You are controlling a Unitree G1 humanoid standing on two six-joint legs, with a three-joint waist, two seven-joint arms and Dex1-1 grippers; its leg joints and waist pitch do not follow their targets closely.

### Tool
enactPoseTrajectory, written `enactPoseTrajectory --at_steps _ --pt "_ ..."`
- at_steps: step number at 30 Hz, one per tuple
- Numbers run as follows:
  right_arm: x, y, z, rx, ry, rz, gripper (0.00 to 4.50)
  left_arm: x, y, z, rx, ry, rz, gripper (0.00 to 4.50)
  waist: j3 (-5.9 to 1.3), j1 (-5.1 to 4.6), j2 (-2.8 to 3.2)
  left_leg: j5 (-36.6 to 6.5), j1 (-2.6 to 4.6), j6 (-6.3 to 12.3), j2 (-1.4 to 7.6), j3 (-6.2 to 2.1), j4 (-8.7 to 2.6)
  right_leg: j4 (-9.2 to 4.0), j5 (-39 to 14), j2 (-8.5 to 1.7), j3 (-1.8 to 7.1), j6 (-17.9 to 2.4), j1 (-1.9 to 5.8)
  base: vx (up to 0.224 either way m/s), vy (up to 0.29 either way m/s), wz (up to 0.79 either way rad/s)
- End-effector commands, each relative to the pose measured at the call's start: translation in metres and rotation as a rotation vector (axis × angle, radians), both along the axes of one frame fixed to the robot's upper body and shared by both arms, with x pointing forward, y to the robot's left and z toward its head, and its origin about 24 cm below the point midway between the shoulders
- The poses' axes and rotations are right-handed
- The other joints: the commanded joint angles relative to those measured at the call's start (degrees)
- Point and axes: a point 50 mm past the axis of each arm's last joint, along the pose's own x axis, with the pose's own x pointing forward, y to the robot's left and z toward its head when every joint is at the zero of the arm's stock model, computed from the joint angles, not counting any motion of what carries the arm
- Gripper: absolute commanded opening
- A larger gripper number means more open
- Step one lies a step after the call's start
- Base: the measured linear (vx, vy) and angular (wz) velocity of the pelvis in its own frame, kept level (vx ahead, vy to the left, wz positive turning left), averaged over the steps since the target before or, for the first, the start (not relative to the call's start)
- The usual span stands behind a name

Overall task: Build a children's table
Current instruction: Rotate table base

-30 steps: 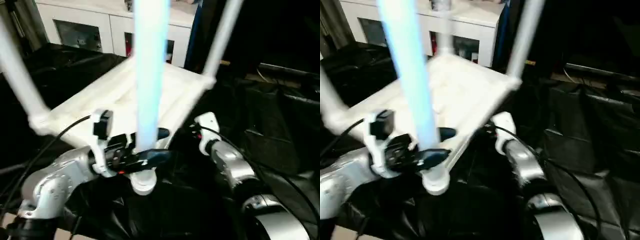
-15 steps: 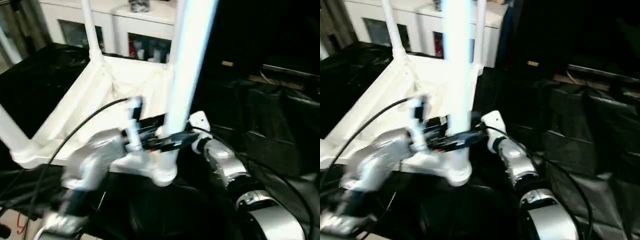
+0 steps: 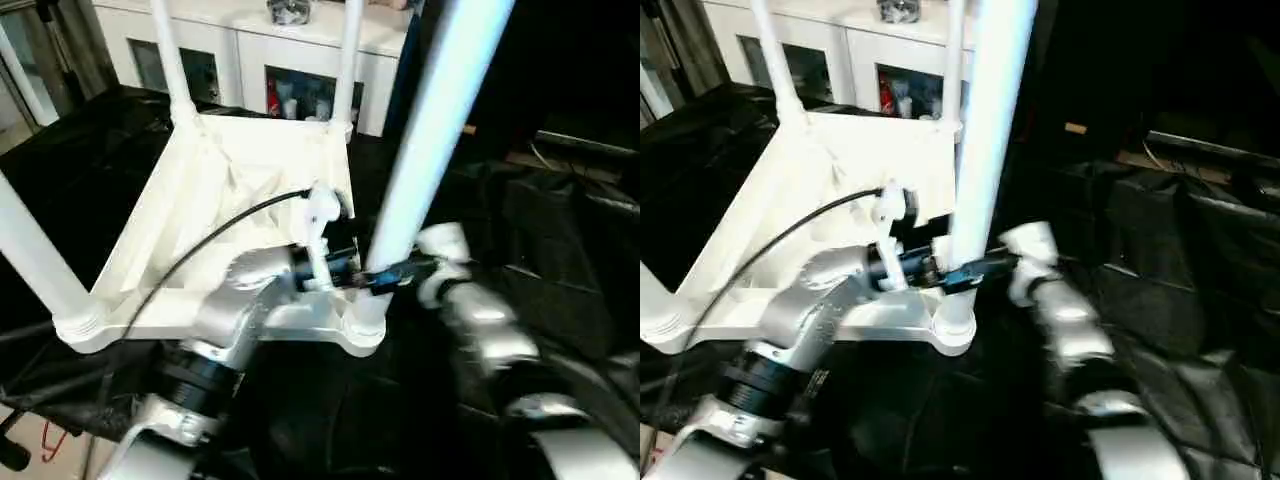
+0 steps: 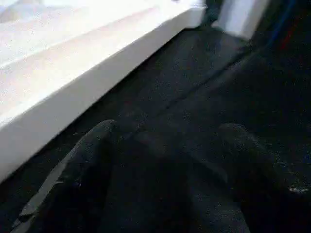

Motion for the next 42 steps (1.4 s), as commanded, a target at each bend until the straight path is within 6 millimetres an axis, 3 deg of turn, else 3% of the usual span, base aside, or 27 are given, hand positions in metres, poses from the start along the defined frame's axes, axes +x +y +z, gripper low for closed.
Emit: enactPoseTrajectory --at_steps 1,6,9,13,15,17,18,22,25,27,33,42 --pt "-0.004 -0.007 0.006 0.015 -0.026 0.014 3.53 -0.007 0.014 -0.007 0.083 -0.03 -0.046 4.5 -3.87 0.41 0.27 -11.09 0.03 1.66 1.17 -0.86 -3.62 -4.69 -10.72 -3.91 2.52 -11.3 3.36 0.0 0.0 0.0" --pt "-0.017 -0.016 0.007 -0.023 -0.015 0.094 3.53 -0.021 0.043 -0.027 0.226 0.051 -0.121 4.5 -3.73 0.14 0.51 -11.7 0.27 1.51 1.34 -0.82 -3.8 -4.67 -11.81 -3.66 2.61 -11.01 2.86 0.0 0.0 0.0" --pt "-0.025 -0.021 0.007 -0.039 0.0 0.132 3.53 -0.02 0.059 -0.037 0.311 0.072 -0.114 4.5 -3.55 0.3 0.49 -13.4 0.66 1.23 1.42 -0.75 -3.95 -5.07 -14.26 -3.63 2.69 -10.6 2.49 0.0 0.0 0.0" --pt "-0.04 -0.027 0.009 -0.088 0.032 0.248 3.53 -0.014 0.071 -0.048 0.424 0.053 -0.084 4.33 -3.43 0.67 0.29 -13.68 0.54 1.06 1.4 -0.82 -4.0 -5.42 -16.9 -3.8 2.82 -8.96 2.52 0.0 0.0 0.0" --pt "-0.049 -0.027 0.012 -0.107 0.049 0.328 3.53 -0.012 0.073 -0.053 0.471 0.033 -0.078 4.15 -3.41 1.06 0.28 -13.48 0.46 1.63 1.35 -0.88 -4.05 -5.62 -16.99 -3.72 2.89 -7.65 2.62 0.0 0.0 0.0" --pt "-0.054 -0.026 0.013 -0.114 0.056 0.362 3.53 -0.012 0.074 -0.055 0.492 0.034 -0.085 4.0 -3.49 1.1 0.24 -12.79 0.16 1.55 1.44 -1.03 -4.15 -5.34 -15.9 -3.87 2.81 -8.08 2.83 0.0 0.0 0.0" --pt "-0.062 -0.027 0.017 -0.126 0.071 0.417 3.53 -0.013 0.075 -0.059 0.527 0.04 -0.108 3.72 -3.43 1.27 0.43 -13.0 0.31 1.76 1.43 -1.01 -4.07 -5.48 -15.94 -3.9 2.87 -8.05 2.72 0.0 0.0 0.0" --pt "-0.075 -0.028 0.021 -0.137 0.106 0.506 3.53 -0.008 0.076 -0.062 0.551 0.032 -0.106 3.39 -3.5 1.11 0.37 -13.48 0.26 1.72 1.47 -1.07 -4.02 -5.55 -16.82 -4.02 2.82 -8.26 2.73 0.0 0.0 0.0" --pt "-0.087 -0.027 0.024 -0.118 0.146 0.576 3.53 -0.006 0.076 -0.066 0.577 0.032 -0.112 3.23 -3.39 1.2 0.7 -14.22 0.32 2.0 1.44 -1.1 -4.06 -5.92 -17.57 -3.92 2.78 -8.05 2.71 0.0 0.0 0.0" --pt "-0.092 -0.026 0.025 -0.115 0.158 0.592 3.53 -0.005 0.076 -0.07 0.598 0.036 -0.132 2.94 -3.32 1.04 0.52 -14.96 0.29 1.84 1.46 -1.16 -4.12 -6.06 -18.91 -3.97 2.72 -7.98 2.55 0.0 0.0 0.0" --pt "-0.098 -0.026 0.029 -0.113 0.173 0.593 3.53 -0.004 0.079 -0.073 0.618 0.057 -0.175 2.5 -3.34 0.99 0.62 -15.69 0.42 1.27 1.52 -1.28 -4.09 -6.25 -21.39 -4.18 2.72 -7.49 2.45 0.0 0.0 0.0" --pt "-0.1 -0.028 0.033 -0.121 0.176 0.58 3.53 -0.004 0.086 -0.077 0.669 0.1 -0.232 1.87 -3.48 0.79 0.63 -14.61 0.24 1.49 1.51 -1.29 -4.03 -5.95 -18.41 -4.21 2.7 -8.62 2.66 0.0 0.0 0.0"
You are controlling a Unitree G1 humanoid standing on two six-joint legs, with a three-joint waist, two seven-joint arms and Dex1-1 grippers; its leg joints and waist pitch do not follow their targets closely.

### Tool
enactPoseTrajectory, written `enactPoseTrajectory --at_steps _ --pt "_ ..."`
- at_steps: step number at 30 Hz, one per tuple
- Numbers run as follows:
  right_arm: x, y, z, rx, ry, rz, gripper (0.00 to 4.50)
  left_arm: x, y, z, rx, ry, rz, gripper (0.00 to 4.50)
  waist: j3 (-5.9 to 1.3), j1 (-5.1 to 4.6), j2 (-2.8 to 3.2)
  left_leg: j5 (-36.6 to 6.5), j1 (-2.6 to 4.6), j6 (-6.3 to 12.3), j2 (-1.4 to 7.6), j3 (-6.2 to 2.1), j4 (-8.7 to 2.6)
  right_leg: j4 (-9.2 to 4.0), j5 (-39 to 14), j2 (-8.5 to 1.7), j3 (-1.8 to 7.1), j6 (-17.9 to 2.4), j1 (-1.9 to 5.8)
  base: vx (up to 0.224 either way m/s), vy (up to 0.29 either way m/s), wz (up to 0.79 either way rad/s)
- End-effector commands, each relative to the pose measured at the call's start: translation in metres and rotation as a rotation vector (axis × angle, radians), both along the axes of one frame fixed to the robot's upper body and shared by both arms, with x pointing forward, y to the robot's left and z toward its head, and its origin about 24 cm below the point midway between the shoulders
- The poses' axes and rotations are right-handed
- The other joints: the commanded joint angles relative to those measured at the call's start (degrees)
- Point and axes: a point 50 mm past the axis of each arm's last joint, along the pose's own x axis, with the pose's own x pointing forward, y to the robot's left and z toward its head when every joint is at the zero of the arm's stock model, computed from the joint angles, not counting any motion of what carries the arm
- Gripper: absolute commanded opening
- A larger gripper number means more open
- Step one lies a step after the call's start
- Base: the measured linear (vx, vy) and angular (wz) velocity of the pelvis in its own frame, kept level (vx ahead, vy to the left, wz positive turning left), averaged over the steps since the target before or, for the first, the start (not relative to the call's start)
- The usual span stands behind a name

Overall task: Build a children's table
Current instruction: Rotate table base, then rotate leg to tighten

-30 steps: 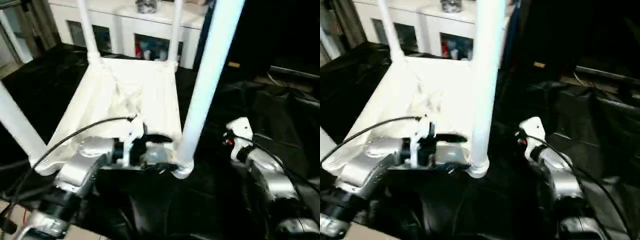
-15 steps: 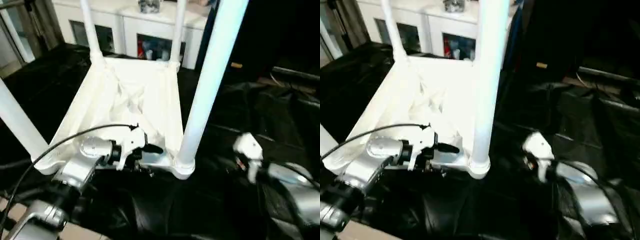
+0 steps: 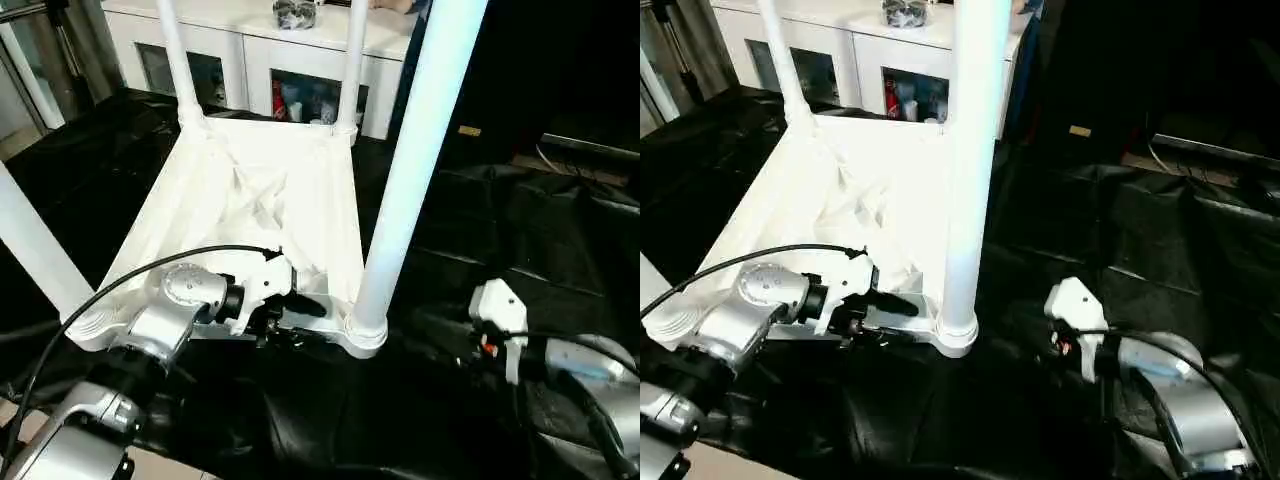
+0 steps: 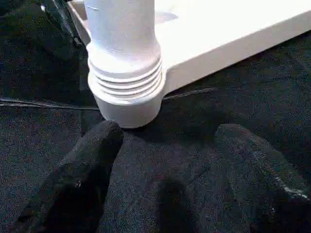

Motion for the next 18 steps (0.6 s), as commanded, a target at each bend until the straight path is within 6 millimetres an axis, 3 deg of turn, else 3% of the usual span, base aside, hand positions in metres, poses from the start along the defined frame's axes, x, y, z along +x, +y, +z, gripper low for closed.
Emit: enactPoseTrajectory --at_steps 1,6,13,18 --pt "0.002 -0.002 0.01 -0.005 -0.032 -0.005 3.53 -0.003 0.005 -0.01 0.068 0.052 -0.016 1.77 -3.21 0.17 0.29 -14.78 0.16 1.49 1.53 -1.22 -3.91 -5.78 -18.35 -4.18 2.66 -9.2 2.5 0.0 0.0 0.0" --pt "0.002 -0.001 0.01 -0.009 -0.03 -0.006 3.53 -0.004 0.008 -0.011 0.089 0.113 -0.035 1.47 -3.16 -0.04 0.46 -15.64 0.34 1.26 1.54 -1.27 -3.99 -6.04 -20.13 -4.18 2.66 -8.88 2.38 0.0 0.0 0.0" --pt "0.002 -0.001 0.009 -0.016 -0.025 -0.008 3.53 -0.004 0.014 -0.011 0.118 0.152 -0.017 0.8 -3.24 -0.48 0.21 -14.4 0.07 1.72 1.48 -1.21 -3.85 -5.77 -18.11 -4.17 2.66 -9.97 2.64 0.0 0.0 0.0" --pt "0.005 0.0 0.011 -0.015 -0.028 -0.005 3.53 -0.003 0.017 -0.009 0.106 0.154 0.008 0.47 -3.13 -0.54 0.1 -15.02 0.19 1.69 1.51 -1.27 -3.88 -6.09 -21.39 -4.28 2.6 -8.99 2.44 0.0 0.0 0.0"
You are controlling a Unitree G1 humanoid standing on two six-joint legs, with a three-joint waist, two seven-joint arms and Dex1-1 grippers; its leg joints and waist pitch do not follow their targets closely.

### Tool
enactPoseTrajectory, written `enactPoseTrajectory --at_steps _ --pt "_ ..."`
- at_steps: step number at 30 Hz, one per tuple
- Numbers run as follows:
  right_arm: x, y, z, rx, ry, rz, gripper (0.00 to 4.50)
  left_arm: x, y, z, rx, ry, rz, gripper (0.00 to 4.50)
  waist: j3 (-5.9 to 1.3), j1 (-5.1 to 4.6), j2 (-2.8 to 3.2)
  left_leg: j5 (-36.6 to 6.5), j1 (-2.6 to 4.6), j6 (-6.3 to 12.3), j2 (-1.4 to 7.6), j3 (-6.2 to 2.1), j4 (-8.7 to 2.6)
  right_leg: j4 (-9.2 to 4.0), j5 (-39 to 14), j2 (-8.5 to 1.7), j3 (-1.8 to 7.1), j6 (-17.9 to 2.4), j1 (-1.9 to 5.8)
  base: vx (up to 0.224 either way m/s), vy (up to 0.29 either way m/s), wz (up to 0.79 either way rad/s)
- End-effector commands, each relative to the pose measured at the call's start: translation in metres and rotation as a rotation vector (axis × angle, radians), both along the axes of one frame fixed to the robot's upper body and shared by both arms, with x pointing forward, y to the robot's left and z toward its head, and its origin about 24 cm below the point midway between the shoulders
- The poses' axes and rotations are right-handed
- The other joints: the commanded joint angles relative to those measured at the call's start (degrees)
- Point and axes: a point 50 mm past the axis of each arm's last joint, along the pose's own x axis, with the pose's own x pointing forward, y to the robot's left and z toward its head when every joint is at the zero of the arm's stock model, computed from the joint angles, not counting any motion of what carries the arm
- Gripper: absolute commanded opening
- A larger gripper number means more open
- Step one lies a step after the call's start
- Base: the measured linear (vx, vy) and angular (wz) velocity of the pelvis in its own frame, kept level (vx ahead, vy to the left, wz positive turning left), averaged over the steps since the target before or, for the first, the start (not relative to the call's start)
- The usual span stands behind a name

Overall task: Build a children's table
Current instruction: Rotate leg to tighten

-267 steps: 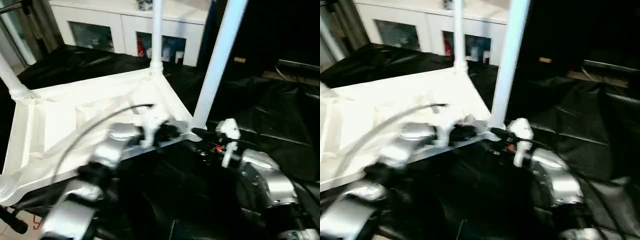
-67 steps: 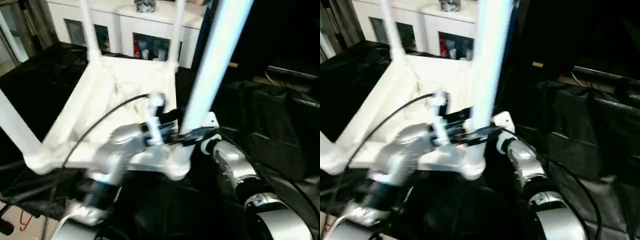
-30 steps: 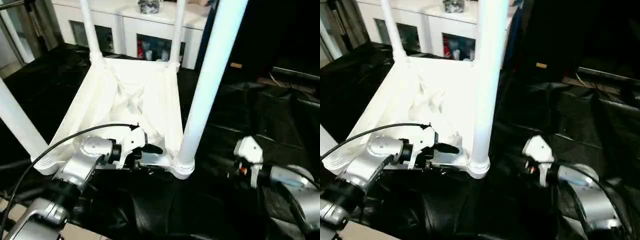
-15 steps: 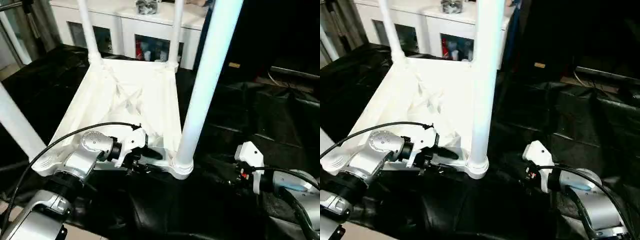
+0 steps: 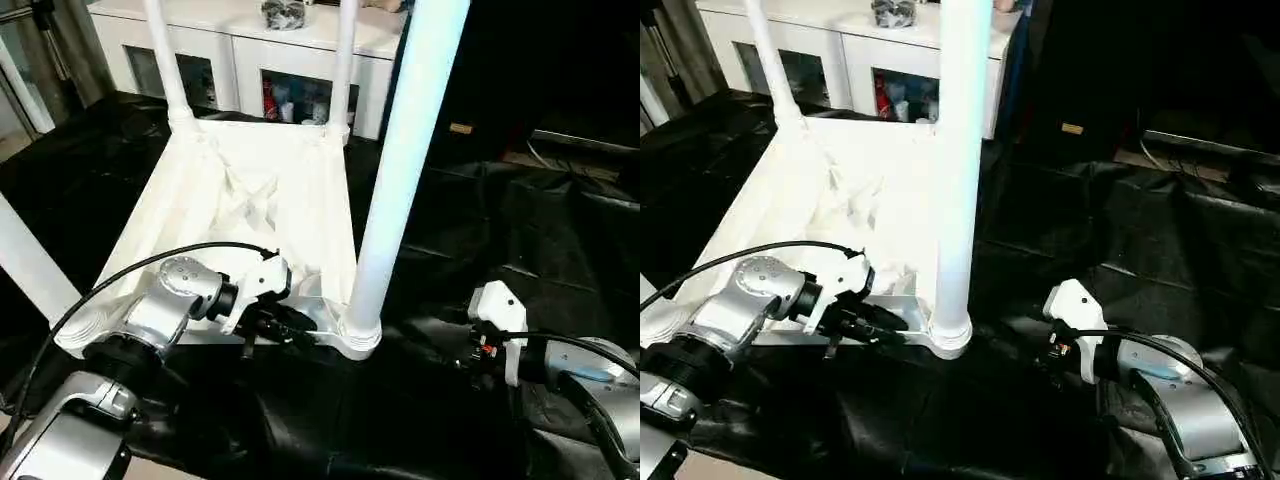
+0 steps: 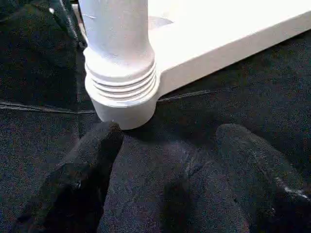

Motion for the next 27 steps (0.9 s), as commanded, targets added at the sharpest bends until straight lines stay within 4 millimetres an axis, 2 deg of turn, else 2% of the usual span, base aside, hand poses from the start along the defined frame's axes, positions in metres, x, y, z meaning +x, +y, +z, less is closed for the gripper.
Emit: enactPoseTrajectory --at_steps 1,5,7,8,9,10,11,13,16,19,21,23,24,25,26,27 --pt "0.004 -0.003 0.005 -0.013 -0.013 -0.007 3.53 -0.005 0.007 -0.01 0.049 0.05 0.014 0.35 -3.06 0.43 -0.03 -14.97 0.16 1.65 1.53 -1.26 -3.82 -6.02 -21.32 -4.28 2.64 -9.0 2.43 0.0 0.0 0.0" --pt "0.005 -0.001 0.005 0.022 0.013 -0.006 3.53 -0.01 0.013 -0.014 0.079 0.057 0.038 0.18 -3.1 0.4 -0.01 -14.46 0.03 1.68 1.63 -1.32 -3.9 -5.79 -19.89 -4.27 2.65 -9.38 2.52 0.0 0.0 0.0" --pt "0.007 0.0 0.005 0.059 0.035 -0.021 3.8 -0.014 0.015 -0.018 0.097 0.067 0.065 0.06 -3.09 0.24 -0.09 -13.85 -0.17 1.87 1.65 -1.35 -3.97 -5.59 -18.58 -4.23 2.6 -9.92 2.66 0.0 0.0 0.0" --pt "0.007 0.0 0.005 0.062 0.036 -0.024 3.87 -0.014 0.016 -0.018 0.099 0.069 0.068 0.02 -3.12 0.26 0.04 -13.99 0.04 1.9 1.68 -1.28 -3.91 -5.68 -18.82 -4.25 2.64 -10.0 2.51 0.0 0.0 0.0" --pt "0.007 0.001 0.005 0.077 0.049 -0.018 3.9 -0.017 0.016 -0.022 0.112 0.081 0.083 0.0 -3.09 0.28 -0.23 -14.05 0.05 1.88 1.62 -1.21 -3.82 -5.64 -19.28 -4.25 2.66 -9.96 2.53 0.0 0.0 0.0" --pt "0.006 0.002 0.005 0.084 0.058 -0.01 3.97 -0.019 0.017 -0.024 0.12 0.086 0.09 0.0 -3.01 0.36 -0.15 -14.07 0.05 1.91 1.63 -1.21 -3.85 -5.75 -19.89 -4.27 2.67 -9.78 2.44 0.0 0.0 0.0" --pt "0.006 0.003 0.005 0.088 0.064 -0.003 4.15 -0.02 0.016 -0.026 0.129 0.074 0.103 0.0 -3.0 0.36 -0.41 -14.29 0.0 1.94 1.59 -1.18 -3.82 -5.88 -20.97 -4.24 2.63 -9.29 2.45 0.0 0.0 0.0" --pt "0.006 0.005 0.005 0.092 0.07 0.01 4.21 -0.018 0.013 -0.028 0.132 0.03 0.144 0.0 -2.79 0.41 -0.19 -15.35 0.12 1.82 1.63 -1.24 -3.92 -6.17 -23.74 -4.28 2.55 -8.42 2.19 0.0 0.0 0.0" --pt "0.007 0.01 0.005 0.097 0.071 0.025 4.42 -0.013 0.002 -0.028 0.094 -0.002 0.256 0.0 -2.75 0.47 -0.22 -16.99 0.51 1.35 1.65 -1.32 -3.91 -6.7 -28.03 -4.35 2.48 -6.89 1.86 0.0 0.0 0.0" --pt "0.01 0.013 0.005 0.102 0.059 0.023 4.42 -0.009 -0.004 -0.025 0.079 -0.034 0.308 0.0 -2.66 0.28 -0.4 -17.44 0.17 1.39 1.4 -1.57 -3.97 -7.1 -31.62 -4.41 2.16 -5.01 1.89 0.0 0.0 0.0" --pt "0.011 0.015 0.005 0.101 0.048 0.018 4.42 -0.005 -0.005 -0.023 0.076 -0.05 0.353 0.0 -2.64 -0.01 -0.33 -17.62 -0.32 1.13 1.06 -1.88 -4.08 -7.65 -35.21 -4.52 1.62 -2.81 2.18 0.0 0.0 0.0" --pt "0.014 0.017 0.004 0.1 0.033 0.003 4.42 -0.001 0.0 -0.02 0.098 -0.073 0.391 0.0 -2.84 -0.07 -0.08 -16.93 -0.58 1.09 1.08 -2.18 -4.33 -7.76 -34.18 -4.63 1.36 -2.26 2.47 0.0 0.0 0.0" --pt "0.015 0.018 0.003 0.103 0.031 -0.001 4.42 -0.001 0.001 -0.018 0.095 -0.084 0.39 0.0 -2.84 -0.04 0.19 -17.39 -0.53 1.12 1.11 -2.4 -4.53 -7.86 -33.19 -4.61 1.07 -2.45 2.49 0.0 0.0 0.0" --pt "0.016 0.02 0.003 0.104 0.024 -0.001 4.42 -0.001 0.001 -0.014 0.069 -0.104 0.355 0.0 -2.86 -0.16 0.18 -17.83 -0.46 1.16 1.16 -2.48 -4.61 -7.89 -32.53 -4.6 0.96 -2.69 2.48 0.0 0.0 0.0" --pt "0.016 0.021 0.003 0.102 0.019 0.001 4.42 -0.002 0.001 -0.012 0.048 -0.117 0.321 0.0 -2.95 -0.23 0.51 -18.55 -0.45 1.12 1.22 -2.66 -4.75 -7.96 -30.9 -4.7 0.79 -3.38 2.61 0.0 0.0 0.0" --pt "0.017 0.022 0.003 0.097 0.008 -0.005 4.42 -0.004 0.0 -0.01 0.027 -0.12 0.285 0.0 -2.95 -0.23 0.42 -18.56 -0.54 1.15 1.23 -2.77 -4.83 -7.92 -30.07 -4.72 0.69 -3.67 2.75 0.0 0.0 0.0"
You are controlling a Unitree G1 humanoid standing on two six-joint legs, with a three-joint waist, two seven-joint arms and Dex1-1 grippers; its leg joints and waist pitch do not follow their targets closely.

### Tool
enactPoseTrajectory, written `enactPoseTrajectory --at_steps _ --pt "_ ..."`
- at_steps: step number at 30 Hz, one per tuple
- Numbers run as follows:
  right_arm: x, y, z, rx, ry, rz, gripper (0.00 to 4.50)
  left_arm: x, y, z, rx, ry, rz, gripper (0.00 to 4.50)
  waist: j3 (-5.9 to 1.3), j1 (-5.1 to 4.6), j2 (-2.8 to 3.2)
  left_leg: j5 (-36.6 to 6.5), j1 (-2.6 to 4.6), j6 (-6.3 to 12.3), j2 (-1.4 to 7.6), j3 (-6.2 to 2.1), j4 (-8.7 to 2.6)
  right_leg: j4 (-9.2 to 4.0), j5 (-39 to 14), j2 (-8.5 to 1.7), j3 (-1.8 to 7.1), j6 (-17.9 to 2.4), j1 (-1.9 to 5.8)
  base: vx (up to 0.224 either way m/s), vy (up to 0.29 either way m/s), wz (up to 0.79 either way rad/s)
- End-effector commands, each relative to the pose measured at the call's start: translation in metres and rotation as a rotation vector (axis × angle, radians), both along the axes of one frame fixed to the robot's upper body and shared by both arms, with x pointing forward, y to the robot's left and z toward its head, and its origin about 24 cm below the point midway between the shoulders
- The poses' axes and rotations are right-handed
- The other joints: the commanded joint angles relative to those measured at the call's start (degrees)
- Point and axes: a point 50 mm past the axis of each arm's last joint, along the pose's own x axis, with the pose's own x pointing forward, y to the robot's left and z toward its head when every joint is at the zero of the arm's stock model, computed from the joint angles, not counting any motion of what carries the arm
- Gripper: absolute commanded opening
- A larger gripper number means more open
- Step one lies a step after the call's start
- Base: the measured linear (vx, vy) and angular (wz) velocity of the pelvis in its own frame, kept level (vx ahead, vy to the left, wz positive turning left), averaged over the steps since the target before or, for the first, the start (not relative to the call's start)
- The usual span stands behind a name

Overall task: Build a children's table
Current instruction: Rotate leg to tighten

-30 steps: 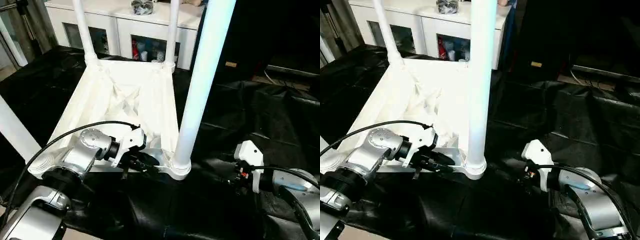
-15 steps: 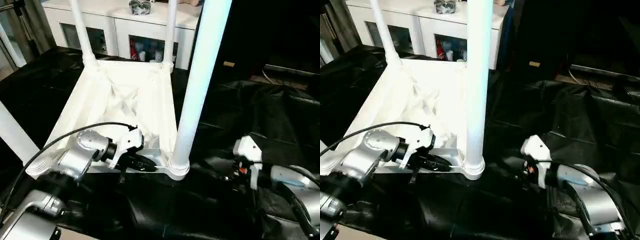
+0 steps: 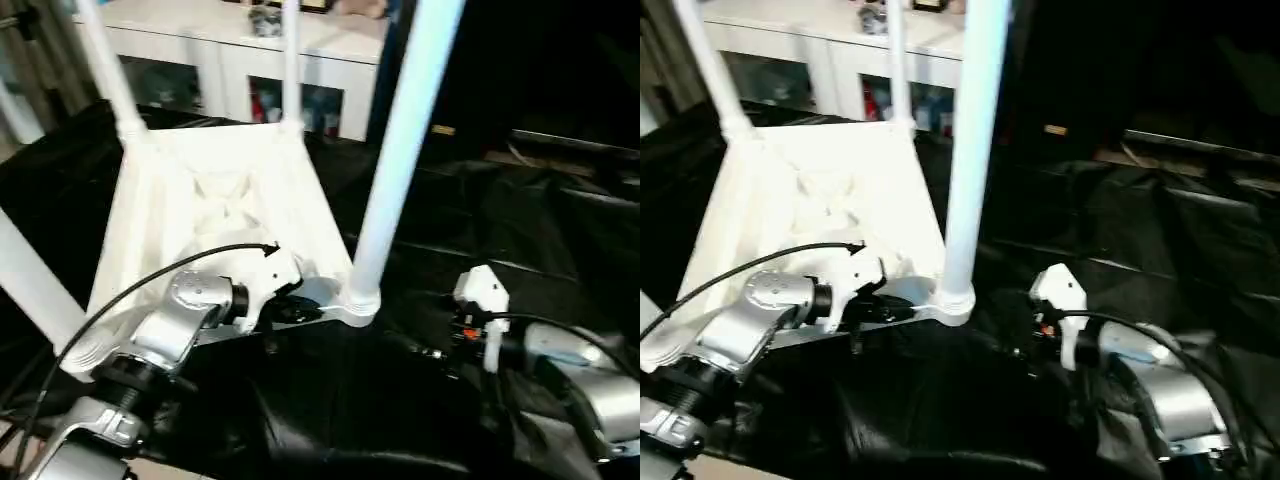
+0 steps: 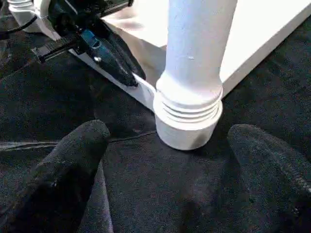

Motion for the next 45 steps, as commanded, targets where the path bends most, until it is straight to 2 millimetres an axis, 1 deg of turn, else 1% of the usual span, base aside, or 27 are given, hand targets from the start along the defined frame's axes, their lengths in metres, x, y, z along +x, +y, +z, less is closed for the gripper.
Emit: enactPoseTrajectory --at_steps 1,2,3,4,5,6,7,8,9,10,11,15,16,18,22,24,26,28,30,31,34,35,37,38,42,44,45 --pt "0.007 0.001 0.003 -0.016 -0.031 -0.019 4.42 -0.005 0.01 -0.005 0.01 0.02 -0.016 0.0 -2.59 0.14 0.08 -18.6 -0.44 1.03 1.35 -1.24 -4.82 -6.06 -28.27 -4.48 2.14 -4.36 2.56 0.0 0.0 0.0" --pt "0.011 0.002 0.002 -0.027 -0.043 -0.038 4.42 -0.006 0.011 -0.006 0.019 0.022 -0.032 0.0 -2.57 0.08 0.04 -18.74 -0.41 1.04 1.34 -1.27 -4.84 -5.93 -27.73 -4.47 2.12 -4.74 2.56 0.0 0.0 0.0" --pt "0.015 0.003 0.001 -0.038 -0.056 -0.059 4.42 -0.007 0.011 -0.006 0.029 0.017 -0.05 0.0 -2.53 -0.05 0.29 -19.64 0.16 0.76 1.32 -1.14 -4.76 -5.99 -27.4 -4.43 2.21 -5.78 2.08 0.0 0.0 0.0" --pt "0.018 0.008 0.001 -0.024 -0.062 -0.059 4.42 -0.008 0.011 -0.007 0.029 0.017 -0.073 0.0 -2.54 -0.07 0.23 -19.81 0.37 0.73 1.29 -1.04 -4.67 -6.08 -27.41 -4.44 2.27 -6.07 1.92 0.0 0.0 0.0" --pt "0.021 0.013 0.0 -0.033 -0.077 -0.059 4.42 -0.009 0.01 -0.008 0.027 0.029 -0.09 0.0 -2.64 0.02 0.22 -19.29 0.58 0.7 1.35 -0.87 -4.56 -5.87 -25.6 -4.47 2.57 -7.04 1.84 0.0 0.0 0.0" --pt "0.021 0.013 0.0 -0.033 -0.077 -0.059 4.42 -0.009 0.01 -0.008 0.027 0.029 -0.09 0.0 -2.72 0.15 0.39 -18.46 0.61 0.65 1.51 -0.76 -4.64 -5.49 -22.78 -4.34 2.75 -8.02 1.89 0.0 0.0 0.0" --pt "0.024 0.018 -0.001 -0.049 -0.097 -0.061 4.42 -0.011 0.01 -0.008 0.027 0.044 -0.11 0.0 -2.71 0.38 0.32 -17.9 0.74 0.63 1.59 -0.62 -4.66 -5.22 -20.98 -4.32 2.86 -8.75 1.8 0.0 0.0 0.0" --pt "0.026 0.02 -0.001 -0.044 -0.098 -0.061 4.42 -0.011 0.01 -0.008 0.027 0.046 -0.112 0.0 -2.71 0.38 0.32 -17.9 0.74 0.63 1.59 -0.62 -4.66 -5.22 -20.98 -4.32 2.86 -8.75 1.8 0.0 0.0 0.0" --pt "0.029 0.024 0.0 -0.033 -0.103 -0.063 4.42 -0.01 0.011 -0.009 0.029 0.049 -0.11 0.0 -2.82 0.46 0.3 -17.8 0.79 0.6 1.6 -0.53 -4.64 -4.97 -20.08 -4.28 2.91 -9.55 1.83 0.0 0.0 0.0" --pt "0.031 0.03 0.001 -0.006 -0.097 -0.035 4.42 -0.009 0.012 -0.008 0.033 0.05 -0.107 0.0 -2.88 0.45 0.03 -17.66 0.69 0.74 1.58 -0.45 -4.61 -4.95 -19.87 -4.25 2.94 -9.61 1.95 0.0 0.0 0.0" --pt "0.031 0.031 0.002 0.004 -0.093 -0.02 4.42 -0.009 0.013 -0.008 0.034 0.05 -0.108 0.0 -2.79 0.57 0.26 -17.62 0.71 0.87 1.62 -0.45 -4.62 -4.96 -20.2 -4.31 3.0 -9.62 1.86 0.0 0.0 0.0" --pt "0.028 0.041 0.003 0.02 -0.079 0.095 4.42 -0.006 0.015 -0.006 0.04 0.049 -0.119 0.0 -2.96 0.83 0.03 -16.15 0.59 1.19 1.6 -0.3 -4.53 -4.8 -19.18 -4.33 3.09 -9.65 2.05 0.0 0.0 0.0" --pt "0.028 0.043 0.002 0.012 -0.078 0.121 4.42 -0.004 0.015 -0.005 0.041 0.047 -0.123 0.0 -2.99 0.88 0.1 -14.99 0.36 1.39 1.59 -0.31 -4.54 -4.69 -18.24 -4.41 3.09 -9.88 2.2 0.0 0.0 0.0" --pt "0.031 0.044 0.001 0.004 -0.082 0.123 4.42 -0.004 0.016 -0.004 0.041 0.045 -0.127 0.0 -2.98 0.98 0.12 -14.48 0.25 1.27 1.66 -0.35 -4.6 -4.61 -18.02 -4.48 3.12 -9.82 2.31 0.0 0.0 0.0" --pt "0.042 0.046 0.0 -0.019 -0.096 0.119 4.42 -0.001 0.017 -0.002 0.043 0.041 -0.134 0.0 -2.97 0.85 0.21 -14.97 0.38 0.53 1.6 -0.35 -4.56 -4.63 -19.13 -4.43 3.05 -10.12 2.12 0.0 0.0 0.0" --pt "0.045 0.047 0.0 -0.029 -0.098 0.122 4.16 -0.001 0.017 -0.003 0.047 0.042 -0.136 0.0 -2.88 0.86 0.19 -15.87 0.42 0.4 1.61 -0.4 -4.62 -4.77 -20.49 -4.48 3.03 -9.68 2.16 0.0 0.0 0.0" --pt "0.046 0.047 0.0 -0.03 -0.096 0.124 4.16 0.0 0.017 -0.003 0.048 0.043 -0.137 0.0 -2.95 0.8 -0.01 -15.69 0.35 0.49 1.55 -0.42 -4.57 -4.75 -21.06 -4.51 3.0 -9.53 2.18 0.0 0.0 0.0" --pt "0.048 0.048 0.0 -0.034 -0.09 0.136 3.79 0.0 0.018 -0.003 0.05 0.044 -0.139 0.0 -2.88 0.85 -0.01 -15.47 0.39 0.56 1.65 -0.41 -4.63 -4.77 -20.84 -4.47 3.05 -9.45 2.11 0.0 0.0 0.0" --pt "0.048 0.048 -0.001 -0.035 -0.09 0.146 3.73 0.0 0.018 -0.003 0.05 0.045 -0.14 0.0 -2.92 0.86 0.03 -15.37 0.38 0.64 1.6 -0.39 -4.6 -4.75 -20.85 -4.48 3.02 -9.41 2.15 0.0 0.0 0.0" --pt "0.049 0.049 -0.001 -0.038 -0.087 0.16 3.67 0.0 0.018 -0.003 0.051 0.047 -0.141 0.0 -2.92 0.83 -0.15 -15.48 0.33 0.7 1.63 -0.4 -4.6 -4.78 -21.17 -4.53 3.04 -9.34 2.2 0.0 0.0 0.0" --pt "0.05 0.05 -0.002 -0.043 -0.086 0.182 3.33 0.0 0.019 -0.004 0.054 0.053 -0.143 0.0 -2.86 0.76 -0.08 -15.72 0.28 0.69 1.59 -0.46 -4.6 -4.87 -22.7 -4.56 2.97 -9.05 2.18 0.0 0.0 0.0" --pt "0.051 0.051 -0.003 -0.044 -0.086 0.184 3.33 0.0 0.019 -0.004 0.054 0.053 -0.144 0.0 -2.82 0.79 -0.14 -15.97 0.43 0.78 1.61 -0.41 -4.55 -4.98 -23.24 -4.58 3.01 -8.94 1.98 0.0 0.0 0.0" --pt "0.052 0.051 -0.003 -0.039 -0.081 0.192 3.2 0.001 0.02 -0.004 0.056 0.05 -0.14 0.0 -2.79 0.72 -0.23 -16.11 0.31 0.79 1.57 -0.48 -4.61 -5.06 -24.23 -4.55 2.94 -8.55 2.06 0.0 0.0 0.0" --pt "0.052 0.052 -0.003 -0.036 -0.079 0.197 3.01 0.001 0.02 -0.004 0.057 0.051 -0.139 0.0 -2.81 0.76 -0.19 -16.22 0.47 0.77 1.62 -0.48 -4.6 -5.1 -24.44 -4.58 2.96 -8.46 1.93 0.0 0.0 0.0" --pt "0.053 0.053 -0.005 -0.016 -0.062 0.189 2.82 0.007 0.023 -0.004 0.082 0.021 -0.072 0.0 -2.73 0.71 -0.32 -16.51 0.43 0.76 1.59 -0.49 -4.6 -5.26 -25.65 -4.6 2.93 -8.04 1.86 0.0 0.0 0.0" --pt "0.053 0.054 -0.007 -0.01 -0.059 0.177 2.6 0.01 0.023 -0.004 0.081 0.011 -0.042 0.0 -2.65 0.7 -0.53 -17.09 0.59 0.71 1.58 -0.51 -4.59 -5.44 -27.5 -4.61 2.86 -7.5 1.7 0.0 0.0 0.0" --pt "0.053 0.054 -0.008 -0.007 -0.059 0.166 2.52 0.012 0.022 -0.003 0.077 0.004 -0.022 0.0 -2.55 0.71 -0.48 -17.56 0.65 0.61 1.5 -0.53 -4.56 -5.67 -29.04 -4.62 2.8 -6.99 1.56 0.0 0.0 0.0"
